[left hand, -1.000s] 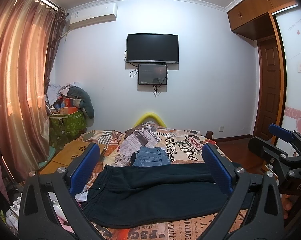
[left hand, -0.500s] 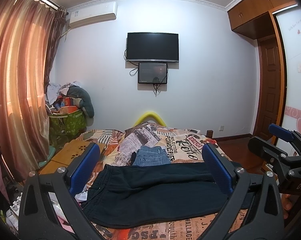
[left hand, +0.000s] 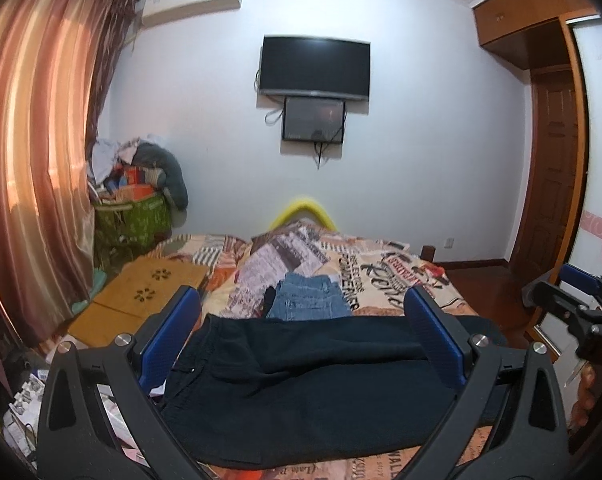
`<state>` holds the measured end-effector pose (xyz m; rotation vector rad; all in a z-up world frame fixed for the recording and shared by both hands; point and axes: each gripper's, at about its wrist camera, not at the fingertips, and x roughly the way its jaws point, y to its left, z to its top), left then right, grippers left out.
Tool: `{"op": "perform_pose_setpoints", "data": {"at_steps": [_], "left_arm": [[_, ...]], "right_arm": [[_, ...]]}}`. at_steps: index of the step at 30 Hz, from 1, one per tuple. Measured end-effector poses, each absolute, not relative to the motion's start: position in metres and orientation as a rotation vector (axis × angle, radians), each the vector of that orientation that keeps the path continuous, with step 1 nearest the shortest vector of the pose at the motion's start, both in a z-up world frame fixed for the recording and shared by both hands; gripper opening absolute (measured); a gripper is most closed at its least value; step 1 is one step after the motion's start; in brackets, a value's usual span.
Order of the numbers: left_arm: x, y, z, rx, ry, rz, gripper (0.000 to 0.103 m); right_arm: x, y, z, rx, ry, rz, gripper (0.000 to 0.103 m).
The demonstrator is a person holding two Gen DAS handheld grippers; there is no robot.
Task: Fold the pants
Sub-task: 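Grasp the navy pants waistband with the left tool while the right tool grasps it too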
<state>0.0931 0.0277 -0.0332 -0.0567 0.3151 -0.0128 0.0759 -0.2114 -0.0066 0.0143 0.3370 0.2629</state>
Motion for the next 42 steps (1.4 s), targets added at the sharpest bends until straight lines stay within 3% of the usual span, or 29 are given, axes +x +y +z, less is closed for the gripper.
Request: {"op": "perform_pose_setpoints", "data": {"at_steps": [13, 23, 30, 32, 34, 36, 39, 42], "left_arm": [[0.239, 0.088, -0.097, -0.021, 0.522, 0.116, 0.103], [0.36, 0.154, -0.165, -0.041, 0.712, 0.165, 0.102], [0.43, 0.181, -0.23, -0.041, 0.91, 0.174, 0.08], [0.448, 0.186, -0.249, -0.038, 0.959, 0.167, 0.079], [0.464, 0.189, -0.268, -0.021, 1.004, 0.177, 0.074], [0.476, 0.19, -0.282, 0.008, 1.046, 0.185, 0.063], [0.494, 0.191, -0.303, 0.017, 1.108, 0.175, 0.053], [0.503, 0.191, -0.318, 0.012, 1.147, 0.159, 0.048]], "right_arm": [[0.145, -0.298, -0.05, 0.012, 0.491, 0.045, 0.103], [0.229, -0.309, -0.094, -0.065, 0.647, 0.07, 0.103], [0.287, -0.304, -0.137, -0.077, 0.772, 0.172, 0.101], [0.3, -0.301, -0.148, -0.09, 0.806, 0.208, 0.1], [0.315, -0.3, -0.158, -0.09, 0.849, 0.249, 0.091], [0.331, -0.298, -0.169, -0.085, 0.889, 0.295, 0.09], [0.346, -0.288, -0.183, -0.101, 0.924, 0.344, 0.09], [0.362, -0.279, -0.199, -0.124, 0.963, 0.381, 0.089]]}}
